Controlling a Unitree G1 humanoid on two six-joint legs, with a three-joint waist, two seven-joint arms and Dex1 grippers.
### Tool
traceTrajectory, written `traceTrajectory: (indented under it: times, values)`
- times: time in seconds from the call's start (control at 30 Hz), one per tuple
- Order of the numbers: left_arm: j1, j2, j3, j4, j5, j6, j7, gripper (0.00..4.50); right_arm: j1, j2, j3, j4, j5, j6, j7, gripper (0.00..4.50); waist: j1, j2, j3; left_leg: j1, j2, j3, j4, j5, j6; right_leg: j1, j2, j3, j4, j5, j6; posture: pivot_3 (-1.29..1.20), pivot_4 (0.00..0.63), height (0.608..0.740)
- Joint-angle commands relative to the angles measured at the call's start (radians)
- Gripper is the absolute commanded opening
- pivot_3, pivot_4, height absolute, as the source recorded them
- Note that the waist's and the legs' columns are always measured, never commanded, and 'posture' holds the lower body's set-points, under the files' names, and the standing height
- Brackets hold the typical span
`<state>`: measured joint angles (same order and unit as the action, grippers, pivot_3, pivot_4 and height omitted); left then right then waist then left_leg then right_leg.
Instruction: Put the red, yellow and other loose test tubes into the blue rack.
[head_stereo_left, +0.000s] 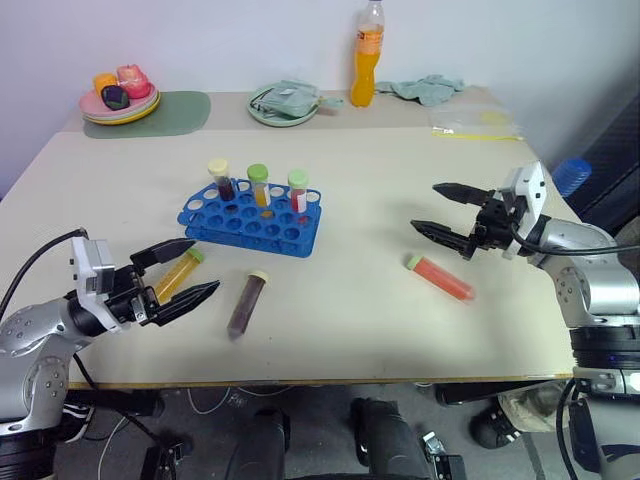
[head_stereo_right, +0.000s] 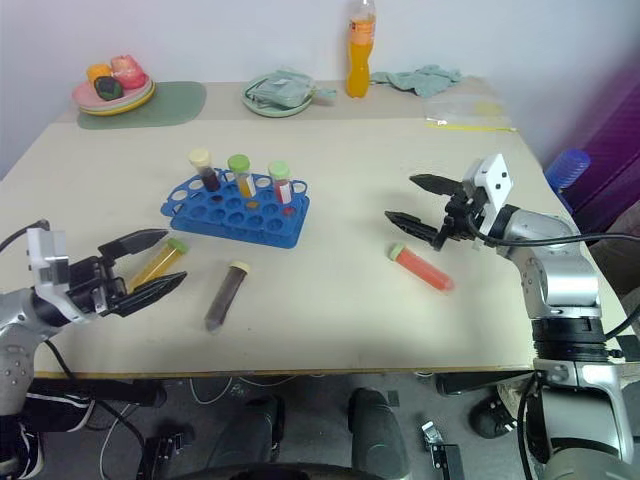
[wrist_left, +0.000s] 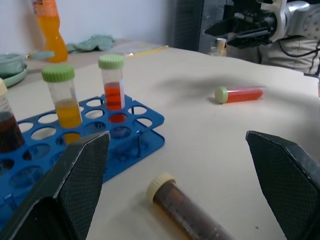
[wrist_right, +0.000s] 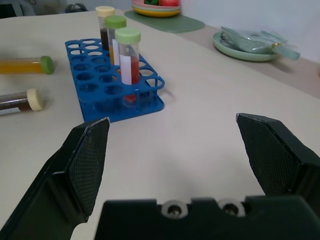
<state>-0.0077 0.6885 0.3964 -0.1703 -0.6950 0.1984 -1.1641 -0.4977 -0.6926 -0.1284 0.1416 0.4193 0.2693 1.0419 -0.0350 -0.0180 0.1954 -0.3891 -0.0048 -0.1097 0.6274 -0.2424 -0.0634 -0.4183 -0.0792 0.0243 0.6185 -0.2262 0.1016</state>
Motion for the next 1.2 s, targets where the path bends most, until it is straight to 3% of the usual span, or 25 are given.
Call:
traceTrajectory:
  times: [0.03,0.43,0.67,0.87,1.0,1.2]
  values:
    - [-0.023,-0.004,-0.007,-0.015,0.003,-0.028,0.003,4.5,-0.029,0.003,-0.014,-0.01,-0.001,-0.033,-0.004,4.49,-0.001,0.0,0.0,0.0,0.0,0.0,0.0,0.0,0.0,0.0,0.0,0.0,0.0,0.0,0.0,0.0,0.15,0.74]
    - [-0.057,-0.003,-0.026,-0.032,0.013,-0.051,0.016,4.5,-0.029,0.046,-0.027,-0.056,0.006,0.035,-0.126,4.49,-0.006,0.0,0.0,0.0,0.0,0.0,0.0,0.0,0.0,0.0,0.0,0.0,0.0,0.0,0.0,0.0,0.15,0.74]
    - [-0.093,-0.013,-0.065,-0.014,-0.002,-0.029,-0.006,4.5,-0.038,0.011,-0.022,-0.31,0.011,0.361,-0.353,4.49,-0.004,0.0,0.0,0.0,0.0,0.0,0.0,0.0,0.0,0.0,0.0,0.0,0.0,0.0,0.0,0.0,0.15,0.74]
    - [-0.245,-0.007,-0.169,0.079,0.015,-0.007,-0.094,4.5,-0.073,-0.023,-0.056,-0.553,0.077,0.846,-0.552,4.49,0.018,0.0,0.0,-0.001,0.0,0.0,0.001,0.0,0.0,0.0,0.0,0.0,0.0,0.0,0.0,0.0,0.15,0.74]
    - [-0.325,-0.027,-0.22,0.164,0.038,-0.024,-0.14,4.5,-0.078,-0.063,-0.025,-0.675,0.113,1.062,-0.58,4.49,0.019,0.0,0.0,-0.001,0.0,0.0,0.0,0.0,0.0,-0.002,0.0,0.0,0.0,0.0,0.0,0.0,0.15,0.74]
    - [-0.291,-0.037,-0.232,0.144,0.043,-0.016,-0.16,4.5,-0.018,-0.252,0.066,-0.709,0.177,1.2,-0.477,4.49,0.019,0.0,0.0,-0.002,0.0,0.0,0.0,0.0,0.001,-0.001,0.0,0.0,-0.002,0.0,0.0,0.0,0.15,0.74]
